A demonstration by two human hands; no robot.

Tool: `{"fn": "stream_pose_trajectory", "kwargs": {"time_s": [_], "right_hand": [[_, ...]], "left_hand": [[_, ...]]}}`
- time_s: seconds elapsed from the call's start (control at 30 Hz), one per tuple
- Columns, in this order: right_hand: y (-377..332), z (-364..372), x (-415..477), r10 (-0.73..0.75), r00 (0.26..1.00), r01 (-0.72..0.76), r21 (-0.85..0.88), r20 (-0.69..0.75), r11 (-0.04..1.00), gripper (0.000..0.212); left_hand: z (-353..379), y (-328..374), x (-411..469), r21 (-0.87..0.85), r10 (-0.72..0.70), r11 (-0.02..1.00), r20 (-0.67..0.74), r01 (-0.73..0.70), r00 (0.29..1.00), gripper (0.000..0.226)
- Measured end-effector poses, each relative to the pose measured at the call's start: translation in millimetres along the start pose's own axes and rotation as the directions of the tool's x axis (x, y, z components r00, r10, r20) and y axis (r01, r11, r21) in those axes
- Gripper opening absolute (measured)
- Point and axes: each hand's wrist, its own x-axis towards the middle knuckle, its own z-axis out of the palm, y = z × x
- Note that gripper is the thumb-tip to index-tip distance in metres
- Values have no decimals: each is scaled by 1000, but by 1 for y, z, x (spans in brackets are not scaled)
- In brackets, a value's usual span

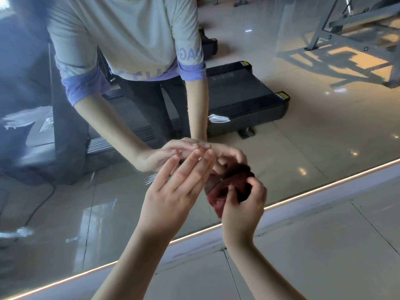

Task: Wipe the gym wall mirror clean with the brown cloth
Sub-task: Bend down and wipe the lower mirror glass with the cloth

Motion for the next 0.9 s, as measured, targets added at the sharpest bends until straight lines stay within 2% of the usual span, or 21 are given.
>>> {"fn": "stream_pose_trajectory", "kwargs": {"time_s": [0.1,0.13,0.2,0.3,0.37,0.47,0.53,0.63,0.7,0.8,0.87,0.9], "right_hand": [[-10,-5,-3,-149,979,145,37,138,989,27],[-11,-9,6,-199,969,197,30,143,980,27],[-7,-15,24,-247,967,247,18,62,969,27],[-6,-11,21,-132,990,133,19,-46,991,31],[-12,-5,5,-137,990,137,27,18,990,31],[-25,-6,5,-276,953,269,69,122,961,27],[-30,-12,20,-355,933,351,70,56,934,25],[-32,-9,22,-296,953,301,77,-71,951,27],[-36,-3,7,-293,955,296,78,-45,952,30],[-48,-5,6,-462,881,451,116,99,885,28],[-60,-10,24,-530,846,522,106,59,846,25],[-66,-13,32,-516,857,513,97,1,853,24]], "left_hand": [[0,0,-1,0,-4,1000,5,4,1000,44],[0,0,-1,1,-6,1000,8,6,1000,46],[-1,-1,0,-6,-3,1000,7,3,1000,48],[-4,-3,-1,-9,-3,1000,4,3,1000,48],[-7,-6,-3,8,-9,1000,2,9,1000,49],[-12,-14,-5,28,-35,999,3,35,999,54],[-17,-19,-5,29,-65,997,-2,65,998,60],[-24,-25,-4,44,-102,994,-13,103,995,64],[-26,-26,-3,32,-114,993,-16,114,993,65],[-26,-27,-2,17,-121,993,-7,121,993,68],[-27,-27,-1,22,-129,991,-7,129,992,70],[-28,-27,0,29,-138,990,-14,138,990,70]]}}
